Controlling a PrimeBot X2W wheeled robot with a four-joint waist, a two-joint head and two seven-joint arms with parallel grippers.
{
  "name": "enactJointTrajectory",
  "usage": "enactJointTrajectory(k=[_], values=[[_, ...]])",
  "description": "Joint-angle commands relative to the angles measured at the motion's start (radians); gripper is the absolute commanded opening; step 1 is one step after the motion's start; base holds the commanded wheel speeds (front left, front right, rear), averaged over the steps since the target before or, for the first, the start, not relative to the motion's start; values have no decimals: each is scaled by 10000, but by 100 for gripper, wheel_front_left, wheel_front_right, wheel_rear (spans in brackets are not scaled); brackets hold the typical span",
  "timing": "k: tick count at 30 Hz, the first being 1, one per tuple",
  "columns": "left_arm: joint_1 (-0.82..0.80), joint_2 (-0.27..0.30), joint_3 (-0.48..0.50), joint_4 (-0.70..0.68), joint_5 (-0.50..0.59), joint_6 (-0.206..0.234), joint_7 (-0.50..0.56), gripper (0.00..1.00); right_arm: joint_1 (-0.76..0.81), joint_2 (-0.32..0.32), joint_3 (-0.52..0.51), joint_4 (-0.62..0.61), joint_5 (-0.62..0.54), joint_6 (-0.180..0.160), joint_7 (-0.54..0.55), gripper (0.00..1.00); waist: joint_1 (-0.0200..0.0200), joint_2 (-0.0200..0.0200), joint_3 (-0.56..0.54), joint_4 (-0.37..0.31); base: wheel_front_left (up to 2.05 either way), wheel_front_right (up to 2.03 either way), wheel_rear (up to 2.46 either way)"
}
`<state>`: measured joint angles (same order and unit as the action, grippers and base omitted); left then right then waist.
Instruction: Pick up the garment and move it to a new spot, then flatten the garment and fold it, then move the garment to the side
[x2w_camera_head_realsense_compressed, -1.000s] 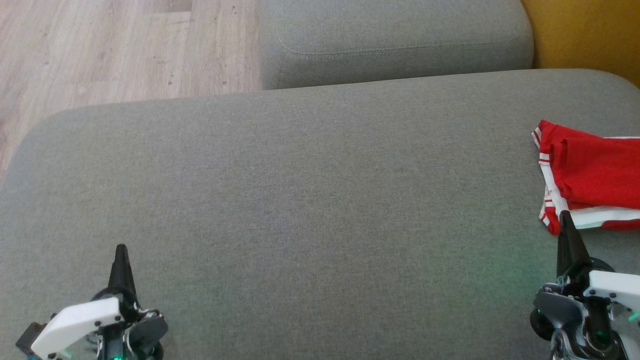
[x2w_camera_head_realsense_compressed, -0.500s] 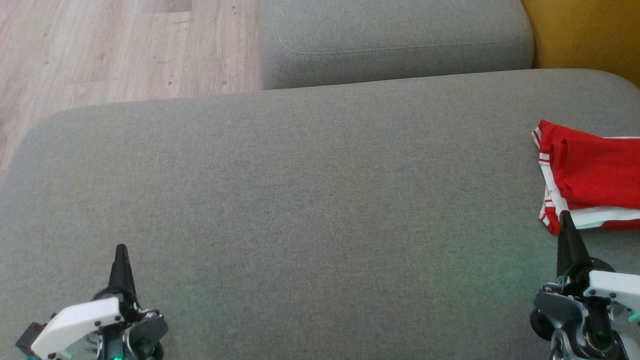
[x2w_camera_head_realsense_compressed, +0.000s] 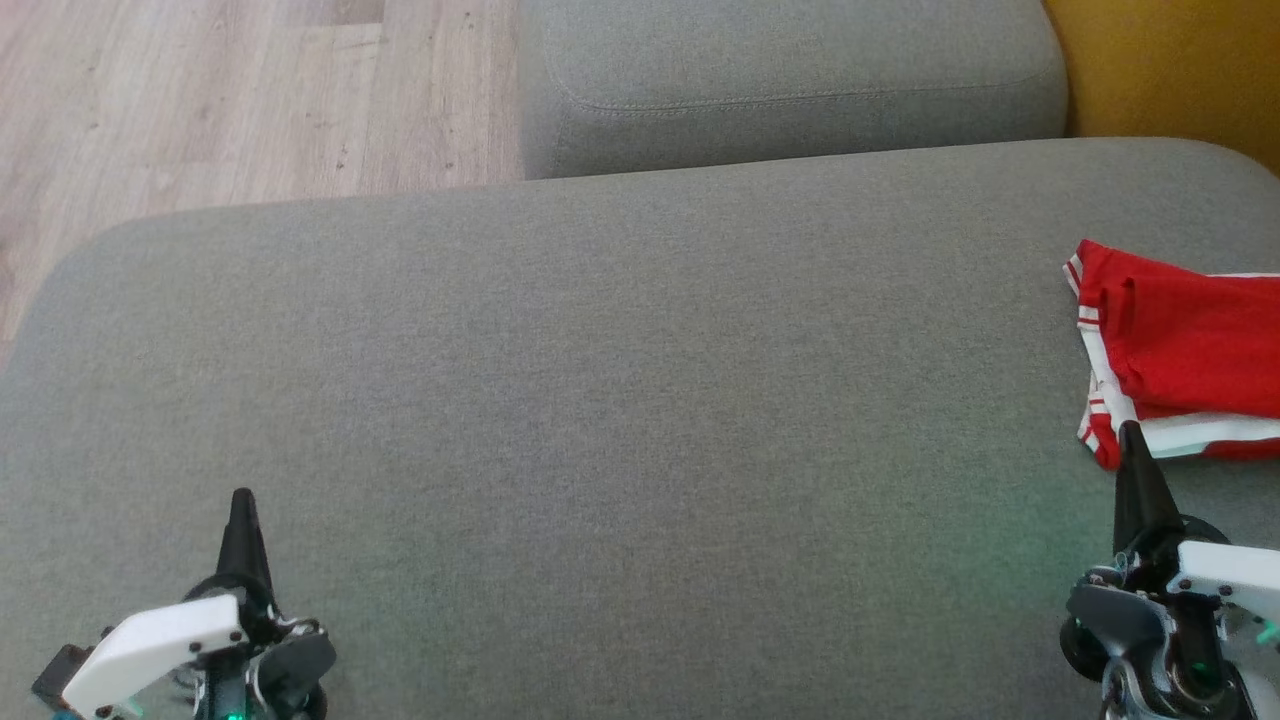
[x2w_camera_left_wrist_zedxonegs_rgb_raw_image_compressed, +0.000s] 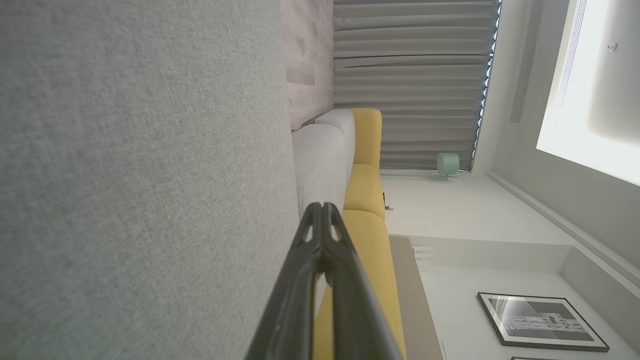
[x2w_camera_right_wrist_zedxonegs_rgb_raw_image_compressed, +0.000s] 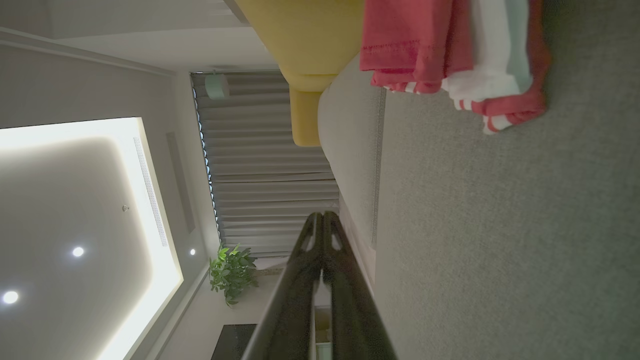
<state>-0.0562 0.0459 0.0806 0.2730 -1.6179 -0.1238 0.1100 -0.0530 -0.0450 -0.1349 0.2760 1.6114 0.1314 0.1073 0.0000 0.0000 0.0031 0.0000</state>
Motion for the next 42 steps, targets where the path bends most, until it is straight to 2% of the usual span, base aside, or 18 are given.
enactJointTrajectory(k=[1,42], values=[[-517,43,328,-281,89,-69,29,0,-549,-52,215,-313,-24,-7,56,0,0,0,0,0,0,0,0],[-517,43,328,-281,89,-69,29,0,-549,-52,215,-313,-24,-7,56,0,0,0,0,0,0,0,0]])
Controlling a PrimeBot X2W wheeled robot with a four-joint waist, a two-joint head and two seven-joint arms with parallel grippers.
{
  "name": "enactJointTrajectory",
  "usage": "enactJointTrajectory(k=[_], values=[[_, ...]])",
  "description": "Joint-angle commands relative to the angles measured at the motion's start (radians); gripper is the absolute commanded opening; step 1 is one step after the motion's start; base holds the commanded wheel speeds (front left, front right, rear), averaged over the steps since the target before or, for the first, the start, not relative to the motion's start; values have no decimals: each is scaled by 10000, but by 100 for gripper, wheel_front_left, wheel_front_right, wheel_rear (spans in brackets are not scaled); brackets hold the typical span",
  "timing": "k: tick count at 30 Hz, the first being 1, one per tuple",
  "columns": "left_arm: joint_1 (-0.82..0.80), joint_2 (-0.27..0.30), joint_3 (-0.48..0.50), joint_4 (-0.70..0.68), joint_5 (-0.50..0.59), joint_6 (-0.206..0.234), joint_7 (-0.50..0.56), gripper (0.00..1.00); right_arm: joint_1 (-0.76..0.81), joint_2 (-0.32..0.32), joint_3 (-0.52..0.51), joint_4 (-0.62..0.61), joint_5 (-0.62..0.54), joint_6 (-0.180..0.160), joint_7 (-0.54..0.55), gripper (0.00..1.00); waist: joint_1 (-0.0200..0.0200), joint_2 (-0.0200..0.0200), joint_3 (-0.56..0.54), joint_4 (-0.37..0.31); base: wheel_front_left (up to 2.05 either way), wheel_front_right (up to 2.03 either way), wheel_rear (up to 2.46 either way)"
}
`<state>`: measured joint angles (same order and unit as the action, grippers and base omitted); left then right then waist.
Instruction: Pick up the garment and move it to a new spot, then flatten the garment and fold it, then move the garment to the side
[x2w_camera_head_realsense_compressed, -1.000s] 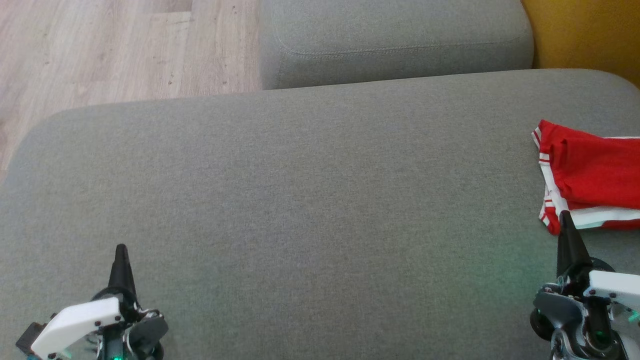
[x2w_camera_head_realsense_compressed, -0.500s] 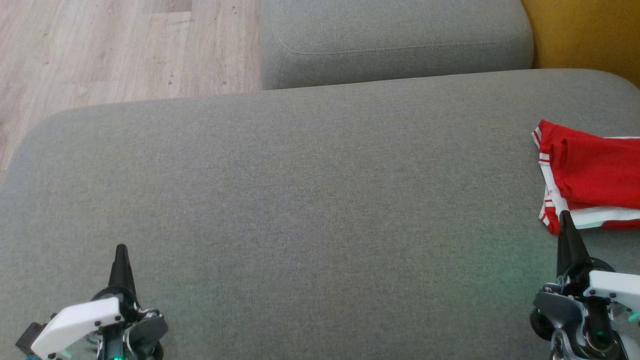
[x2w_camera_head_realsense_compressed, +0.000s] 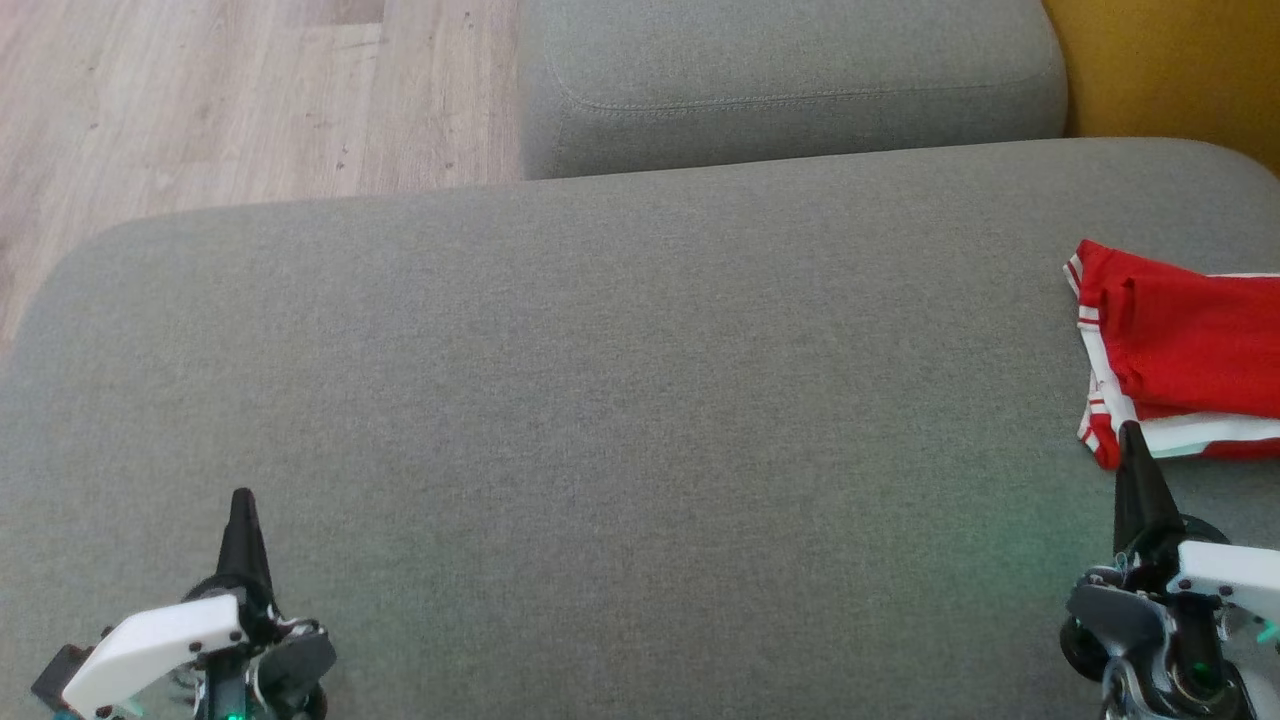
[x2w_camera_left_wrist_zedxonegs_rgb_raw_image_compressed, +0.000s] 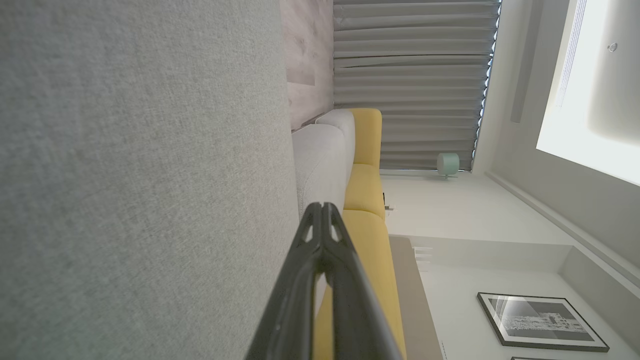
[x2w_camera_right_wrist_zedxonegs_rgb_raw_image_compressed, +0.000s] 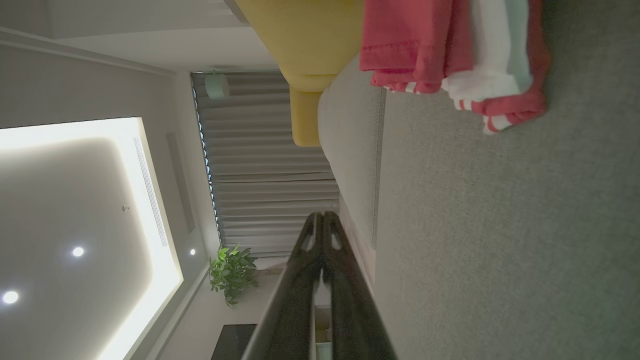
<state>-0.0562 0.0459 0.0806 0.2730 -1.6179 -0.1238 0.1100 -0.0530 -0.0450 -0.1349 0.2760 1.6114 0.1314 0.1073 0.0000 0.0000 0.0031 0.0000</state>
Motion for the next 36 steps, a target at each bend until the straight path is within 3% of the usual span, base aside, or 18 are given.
enactJointTrajectory(k=[1,36], values=[[-517,43,328,-281,89,-69,29,0,-549,-52,215,-313,-24,-7,56,0,0,0,0,0,0,0,0],[-517,43,328,-281,89,-69,29,0,-549,-52,215,-313,-24,-7,56,0,0,0,0,0,0,0,0]])
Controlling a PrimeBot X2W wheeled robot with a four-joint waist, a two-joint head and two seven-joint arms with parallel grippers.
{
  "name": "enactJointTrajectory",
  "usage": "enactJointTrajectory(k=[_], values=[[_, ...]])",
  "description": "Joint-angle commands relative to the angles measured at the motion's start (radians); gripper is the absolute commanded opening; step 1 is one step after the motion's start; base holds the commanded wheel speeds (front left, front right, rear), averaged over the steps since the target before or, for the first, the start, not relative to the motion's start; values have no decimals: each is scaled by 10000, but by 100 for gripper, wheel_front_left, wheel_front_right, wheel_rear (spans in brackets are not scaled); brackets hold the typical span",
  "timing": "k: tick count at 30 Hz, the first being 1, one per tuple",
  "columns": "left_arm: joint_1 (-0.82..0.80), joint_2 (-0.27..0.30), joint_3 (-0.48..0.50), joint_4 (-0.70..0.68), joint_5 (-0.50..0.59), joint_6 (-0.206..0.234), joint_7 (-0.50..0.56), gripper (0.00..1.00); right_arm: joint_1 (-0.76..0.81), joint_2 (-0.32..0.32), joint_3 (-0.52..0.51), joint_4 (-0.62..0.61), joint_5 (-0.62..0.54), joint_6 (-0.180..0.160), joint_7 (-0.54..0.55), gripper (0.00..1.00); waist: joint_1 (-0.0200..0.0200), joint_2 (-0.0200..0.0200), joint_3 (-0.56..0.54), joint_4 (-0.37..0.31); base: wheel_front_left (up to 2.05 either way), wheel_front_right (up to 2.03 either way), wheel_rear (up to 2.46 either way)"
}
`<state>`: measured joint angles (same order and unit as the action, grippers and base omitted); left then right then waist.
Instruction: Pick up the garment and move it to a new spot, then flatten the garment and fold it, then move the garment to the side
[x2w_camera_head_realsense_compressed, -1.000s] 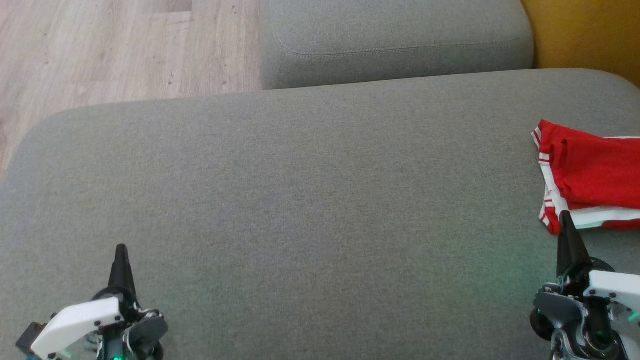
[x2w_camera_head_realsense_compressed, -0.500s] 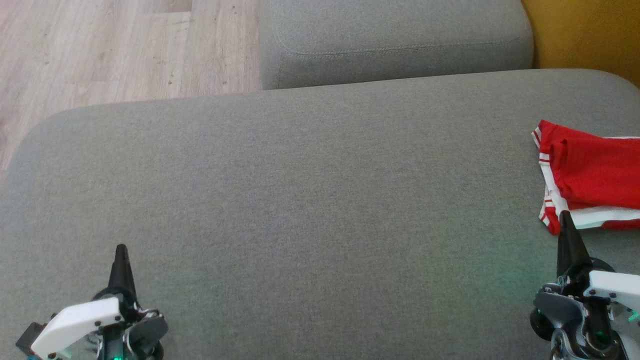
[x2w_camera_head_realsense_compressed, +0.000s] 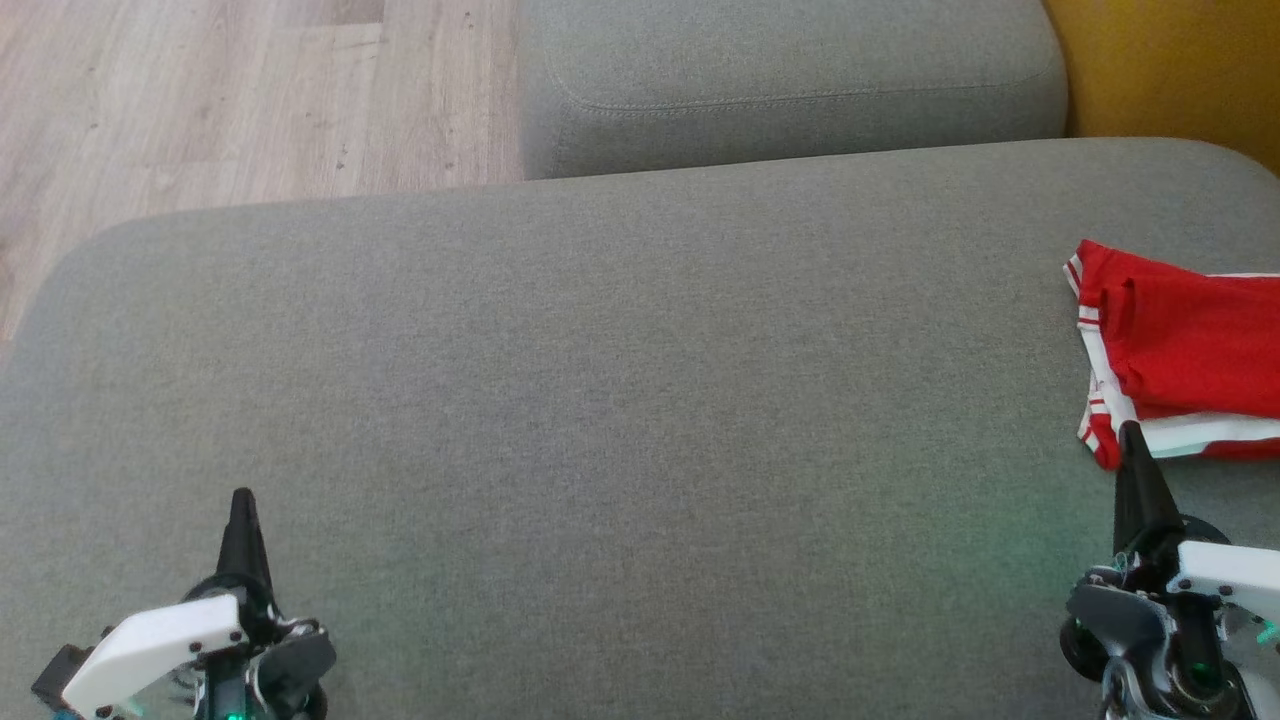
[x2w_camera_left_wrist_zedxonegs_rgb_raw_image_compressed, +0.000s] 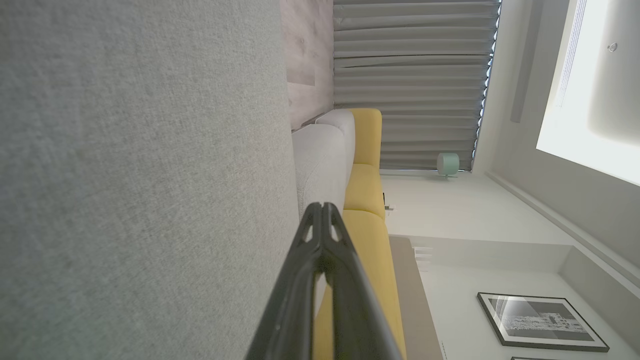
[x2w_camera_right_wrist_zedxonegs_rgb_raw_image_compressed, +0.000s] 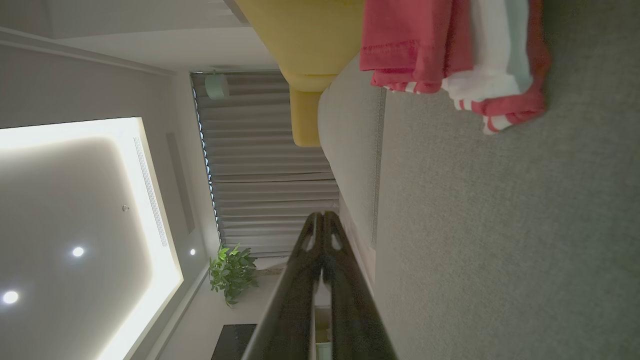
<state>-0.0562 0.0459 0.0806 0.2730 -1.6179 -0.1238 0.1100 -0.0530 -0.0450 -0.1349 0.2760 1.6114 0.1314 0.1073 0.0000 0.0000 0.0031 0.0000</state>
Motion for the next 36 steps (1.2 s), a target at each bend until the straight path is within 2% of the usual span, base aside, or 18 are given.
enactJointTrajectory(k=[1,36], values=[[-517,43,328,-281,89,-69,29,0,-549,-52,215,-313,-24,-7,56,0,0,0,0,0,0,0,0],[-517,43,328,-281,89,-69,29,0,-549,-52,215,-313,-24,-7,56,0,0,0,0,0,0,0,0]])
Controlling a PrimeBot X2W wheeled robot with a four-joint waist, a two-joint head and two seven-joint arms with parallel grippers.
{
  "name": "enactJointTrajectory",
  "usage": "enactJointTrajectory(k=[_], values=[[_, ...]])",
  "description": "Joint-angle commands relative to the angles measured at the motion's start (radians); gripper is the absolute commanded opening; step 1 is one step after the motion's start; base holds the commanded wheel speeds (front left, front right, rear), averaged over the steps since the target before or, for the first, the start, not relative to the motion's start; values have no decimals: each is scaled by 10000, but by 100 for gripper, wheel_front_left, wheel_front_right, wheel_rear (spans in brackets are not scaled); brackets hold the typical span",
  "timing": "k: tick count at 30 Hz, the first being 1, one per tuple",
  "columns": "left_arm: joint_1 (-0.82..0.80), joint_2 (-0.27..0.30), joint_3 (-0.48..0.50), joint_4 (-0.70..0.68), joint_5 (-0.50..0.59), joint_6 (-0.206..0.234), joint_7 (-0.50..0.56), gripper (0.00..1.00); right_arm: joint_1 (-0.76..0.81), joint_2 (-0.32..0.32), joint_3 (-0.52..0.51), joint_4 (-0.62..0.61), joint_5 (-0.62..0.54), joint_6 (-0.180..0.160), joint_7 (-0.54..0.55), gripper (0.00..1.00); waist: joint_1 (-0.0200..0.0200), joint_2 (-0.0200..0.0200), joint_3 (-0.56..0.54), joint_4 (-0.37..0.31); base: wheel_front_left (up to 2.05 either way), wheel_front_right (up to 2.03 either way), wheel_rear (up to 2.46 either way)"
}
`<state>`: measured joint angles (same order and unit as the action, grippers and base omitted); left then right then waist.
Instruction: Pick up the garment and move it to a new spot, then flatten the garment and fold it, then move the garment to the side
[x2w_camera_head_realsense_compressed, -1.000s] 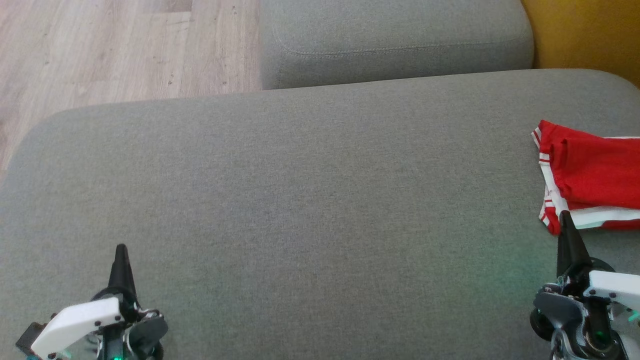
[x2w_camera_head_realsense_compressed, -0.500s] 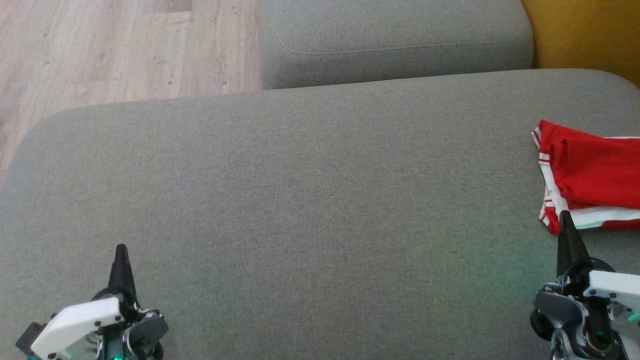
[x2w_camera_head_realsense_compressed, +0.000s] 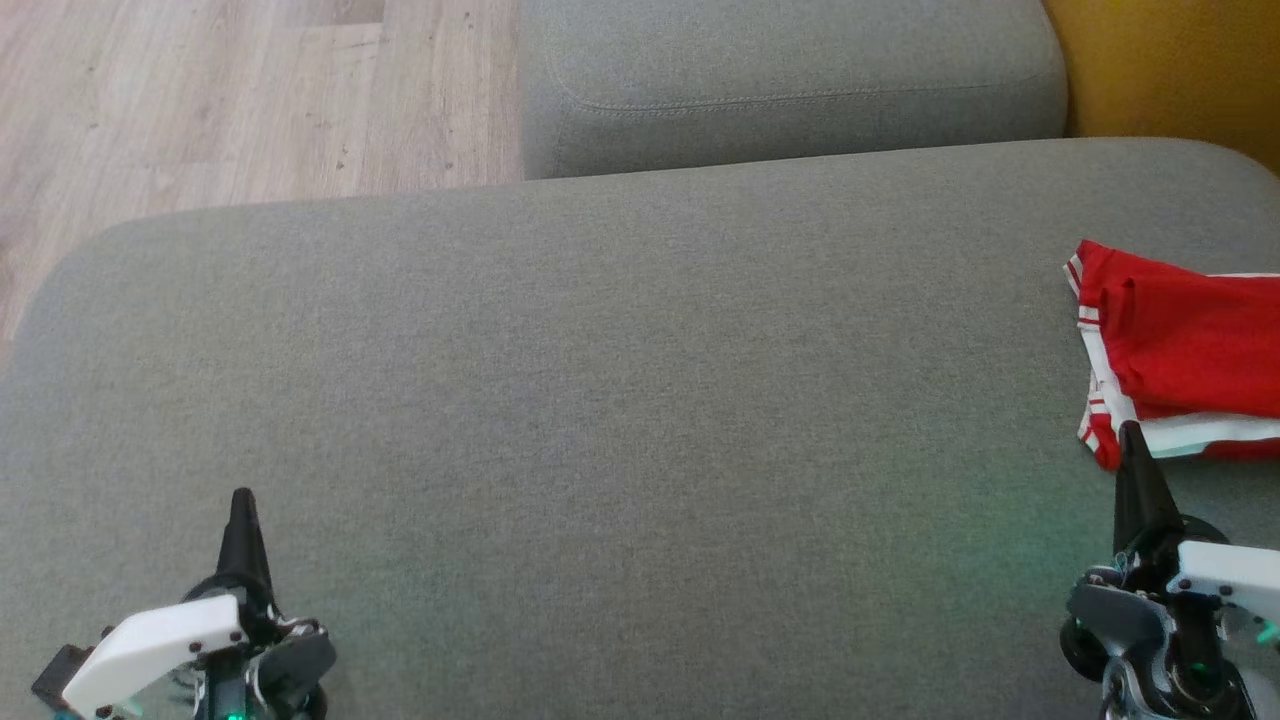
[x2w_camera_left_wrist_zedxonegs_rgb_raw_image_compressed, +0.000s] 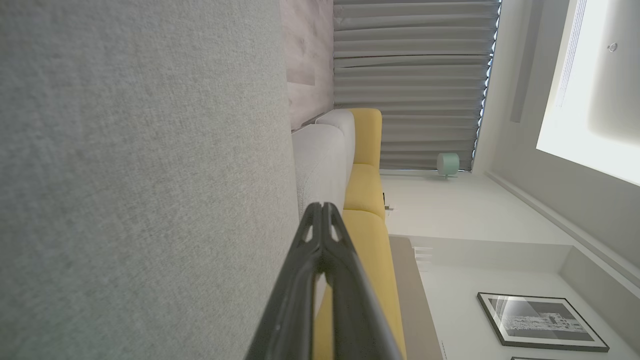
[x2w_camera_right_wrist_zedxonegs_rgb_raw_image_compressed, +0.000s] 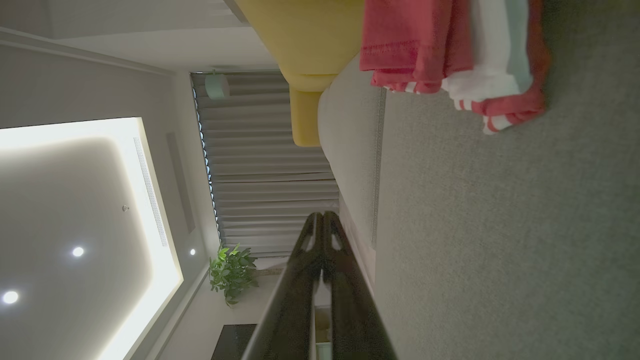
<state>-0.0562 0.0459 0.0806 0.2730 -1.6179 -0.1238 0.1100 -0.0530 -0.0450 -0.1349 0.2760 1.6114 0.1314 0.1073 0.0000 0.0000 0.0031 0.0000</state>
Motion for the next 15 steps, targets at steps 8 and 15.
enactJointTrajectory(k=[8,15], values=[[-517,43,328,-281,89,-69,29,0,-549,-52,215,-313,-24,-7,56,0,0,0,0,0,0,0,0],[-517,43,328,-281,89,-69,29,0,-549,-52,215,-313,-24,-7,56,0,0,0,0,0,0,0,0]])
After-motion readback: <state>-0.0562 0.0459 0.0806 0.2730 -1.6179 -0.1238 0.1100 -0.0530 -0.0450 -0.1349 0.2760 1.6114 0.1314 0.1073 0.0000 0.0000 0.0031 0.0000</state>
